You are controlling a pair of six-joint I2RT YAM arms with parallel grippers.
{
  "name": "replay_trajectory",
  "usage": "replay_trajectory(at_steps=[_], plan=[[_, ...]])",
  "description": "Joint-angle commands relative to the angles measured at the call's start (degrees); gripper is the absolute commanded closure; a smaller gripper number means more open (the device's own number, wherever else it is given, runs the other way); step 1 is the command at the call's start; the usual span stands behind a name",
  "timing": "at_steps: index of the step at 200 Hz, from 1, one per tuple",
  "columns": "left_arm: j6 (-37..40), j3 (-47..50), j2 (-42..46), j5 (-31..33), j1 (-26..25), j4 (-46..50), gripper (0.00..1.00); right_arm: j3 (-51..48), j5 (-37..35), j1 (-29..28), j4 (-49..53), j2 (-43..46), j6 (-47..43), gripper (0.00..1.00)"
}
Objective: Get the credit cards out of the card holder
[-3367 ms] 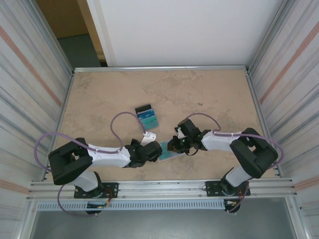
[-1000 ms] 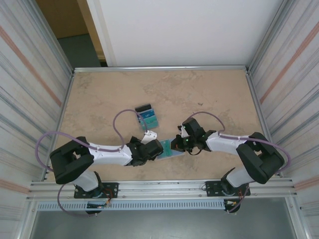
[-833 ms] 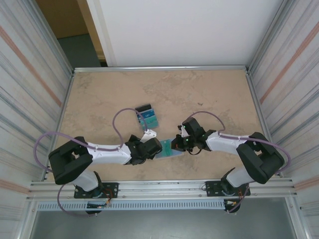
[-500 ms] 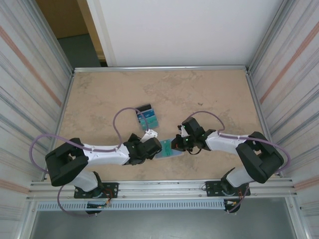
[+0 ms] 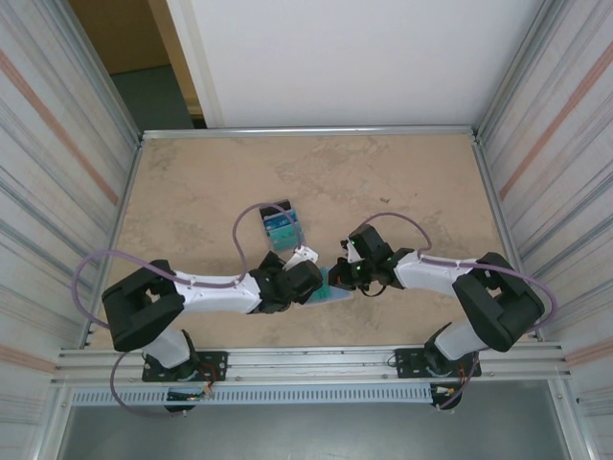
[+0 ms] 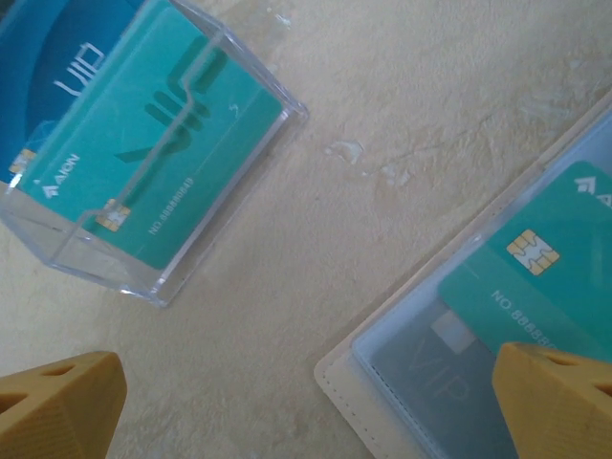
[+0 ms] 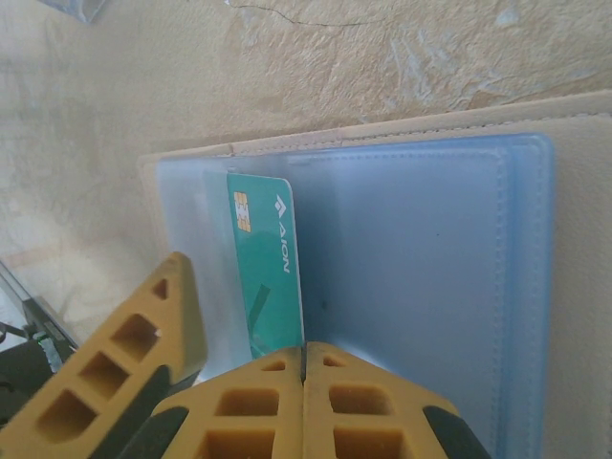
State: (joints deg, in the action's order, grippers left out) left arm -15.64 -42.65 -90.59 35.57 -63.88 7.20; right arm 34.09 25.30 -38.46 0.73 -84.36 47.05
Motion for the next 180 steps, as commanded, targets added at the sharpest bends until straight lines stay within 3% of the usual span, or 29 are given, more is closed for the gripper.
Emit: replay_trajectory(at_steps=[1, 91, 130, 180], plan=[[1.2, -1.6, -1.3, -0.3, -0.2, 0.2, 0.01, 0.1, -0.6, 0.7, 1.9, 0.5, -1.1, 1.00], [0.1, -1.7, -3.4, -0.7, -0.2, 2.8, 0.01, -2.0, 1.6, 1.2, -2.1, 3.2, 1.5, 1.00], [-1.0, -1.1, -3.8, -1.9, -0.2, 2.4, 0.01, -6.0, 5.5, 1.2, -13.6, 2.2, 5.5, 0.84], [-1.9, -1.0, -4.2, -2.7, -0.2, 1.7, 0.01, -7.2, 6.0, 0.4, -18.6, -1.0, 6.5, 0.82]])
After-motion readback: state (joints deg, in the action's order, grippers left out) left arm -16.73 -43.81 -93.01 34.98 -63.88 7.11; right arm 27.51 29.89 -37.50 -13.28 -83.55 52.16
